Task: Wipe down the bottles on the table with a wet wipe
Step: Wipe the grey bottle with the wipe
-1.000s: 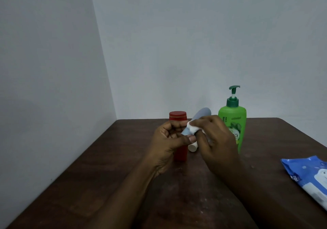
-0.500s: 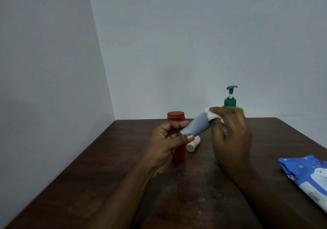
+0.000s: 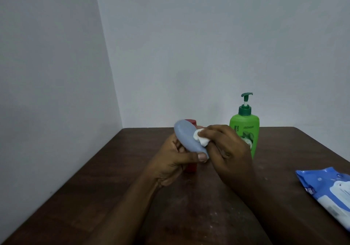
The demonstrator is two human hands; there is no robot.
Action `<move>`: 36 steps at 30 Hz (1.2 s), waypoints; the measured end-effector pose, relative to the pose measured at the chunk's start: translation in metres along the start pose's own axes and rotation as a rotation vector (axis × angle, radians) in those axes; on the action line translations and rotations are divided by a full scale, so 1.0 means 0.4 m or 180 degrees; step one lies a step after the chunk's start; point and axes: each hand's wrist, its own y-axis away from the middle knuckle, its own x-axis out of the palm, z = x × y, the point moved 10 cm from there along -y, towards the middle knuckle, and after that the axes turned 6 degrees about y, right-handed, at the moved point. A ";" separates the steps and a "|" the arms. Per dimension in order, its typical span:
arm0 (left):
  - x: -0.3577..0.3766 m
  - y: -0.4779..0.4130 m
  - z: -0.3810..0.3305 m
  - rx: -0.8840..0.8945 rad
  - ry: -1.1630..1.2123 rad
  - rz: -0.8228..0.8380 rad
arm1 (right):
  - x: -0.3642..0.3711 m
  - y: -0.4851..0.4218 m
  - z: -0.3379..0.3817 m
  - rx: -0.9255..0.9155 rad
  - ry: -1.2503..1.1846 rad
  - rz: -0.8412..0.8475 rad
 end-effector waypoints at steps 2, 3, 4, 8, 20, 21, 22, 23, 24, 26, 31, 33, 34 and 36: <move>-0.029 -0.008 -0.032 0.0159 0.0194 -0.0131 | -0.009 0.000 -0.001 0.0011 0.0080 -0.0028; -0.046 -0.010 -0.057 0.0264 0.0297 -0.0215 | -0.019 -0.001 -0.004 0.0045 0.0141 -0.0089; -0.065 -0.009 -0.083 0.0389 0.0369 -0.0317 | -0.028 -0.001 -0.011 0.0110 0.0185 -0.0153; -0.182 0.020 -0.189 0.0701 -0.0138 -0.1092 | -0.045 0.003 -0.041 0.0335 0.0301 -0.0319; -0.381 0.054 0.019 -0.0498 -0.3132 -0.1953 | -0.006 0.012 -0.051 0.0212 0.0131 -0.0062; -0.386 0.053 0.028 -0.0516 -0.3154 -0.1944 | -0.001 0.012 -0.053 0.0219 0.0112 -0.0031; -0.397 0.049 0.042 -0.0558 -0.3192 -0.1894 | 0.002 0.012 -0.056 0.0227 0.0099 -0.0010; -0.400 0.046 0.055 -0.0604 -0.3241 -0.1830 | 0.001 0.012 -0.057 0.0227 0.0101 0.0004; -0.408 0.043 0.066 -0.0669 -0.3300 -0.1795 | 0.002 0.011 -0.055 0.0219 0.0104 0.0019; -0.422 0.041 0.077 -0.0729 -0.3298 -0.1780 | 0.001 0.011 -0.050 0.0201 0.0090 0.0025; -0.431 0.038 0.081 -0.0711 -0.3093 -0.1823 | 0.003 0.009 -0.046 0.0209 0.0033 0.0009; -0.436 0.042 0.085 -0.0679 -0.2995 -0.1852 | 0.005 0.010 -0.047 0.0228 0.0027 0.0030; -0.437 0.045 0.085 -0.0672 -0.2973 -0.1862 | 0.006 0.011 -0.046 0.0236 0.0043 0.0035; -0.435 0.051 0.084 -0.0653 -0.2921 -0.1853 | 0.007 0.012 -0.044 0.0249 0.0078 0.0041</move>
